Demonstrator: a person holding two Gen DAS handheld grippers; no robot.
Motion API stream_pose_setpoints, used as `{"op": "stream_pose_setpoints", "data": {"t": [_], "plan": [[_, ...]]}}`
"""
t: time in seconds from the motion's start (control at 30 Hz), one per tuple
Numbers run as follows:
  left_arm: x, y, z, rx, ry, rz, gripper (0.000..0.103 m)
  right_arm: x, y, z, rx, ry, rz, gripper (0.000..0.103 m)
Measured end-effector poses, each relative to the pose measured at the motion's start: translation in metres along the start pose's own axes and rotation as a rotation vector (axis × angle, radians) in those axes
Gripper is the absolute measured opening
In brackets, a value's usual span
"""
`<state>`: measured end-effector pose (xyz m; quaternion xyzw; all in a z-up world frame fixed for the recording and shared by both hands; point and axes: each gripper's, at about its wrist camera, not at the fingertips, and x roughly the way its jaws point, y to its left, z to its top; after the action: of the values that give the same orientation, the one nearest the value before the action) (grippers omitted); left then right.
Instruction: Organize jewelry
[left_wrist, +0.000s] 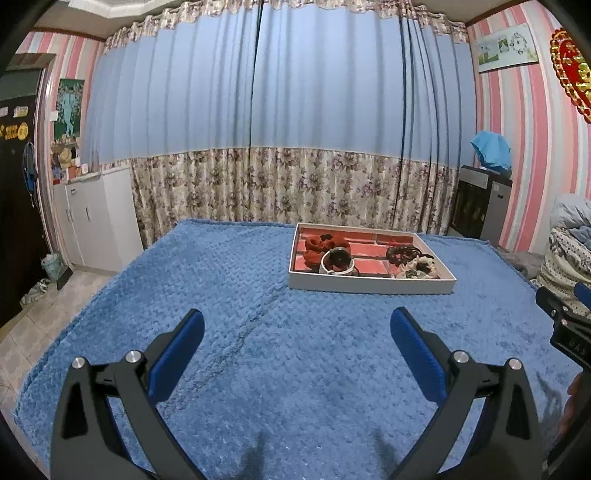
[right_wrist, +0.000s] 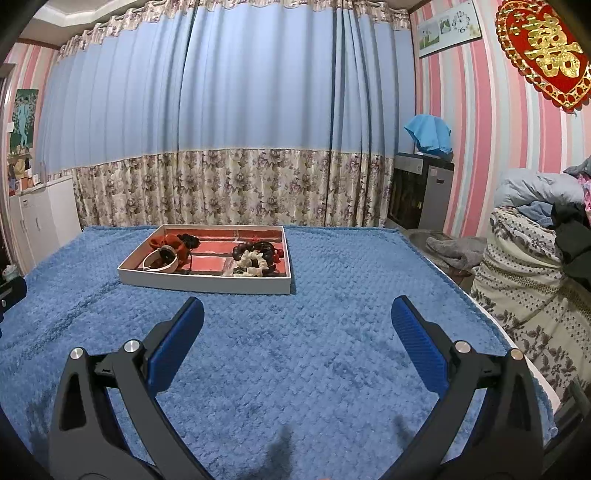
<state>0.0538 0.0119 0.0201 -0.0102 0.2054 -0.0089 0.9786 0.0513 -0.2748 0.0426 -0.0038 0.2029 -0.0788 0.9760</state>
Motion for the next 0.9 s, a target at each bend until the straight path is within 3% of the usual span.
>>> {"op": "stream_pose_setpoints", "data": {"t": [0.9], "plan": [[0.0003, -0.0014, 0.0001, 0.002, -0.003, 0.005, 0.098, -0.0001, -0.0006, 0.0041, 0.005, -0.008, -0.009, 0.099]]}}
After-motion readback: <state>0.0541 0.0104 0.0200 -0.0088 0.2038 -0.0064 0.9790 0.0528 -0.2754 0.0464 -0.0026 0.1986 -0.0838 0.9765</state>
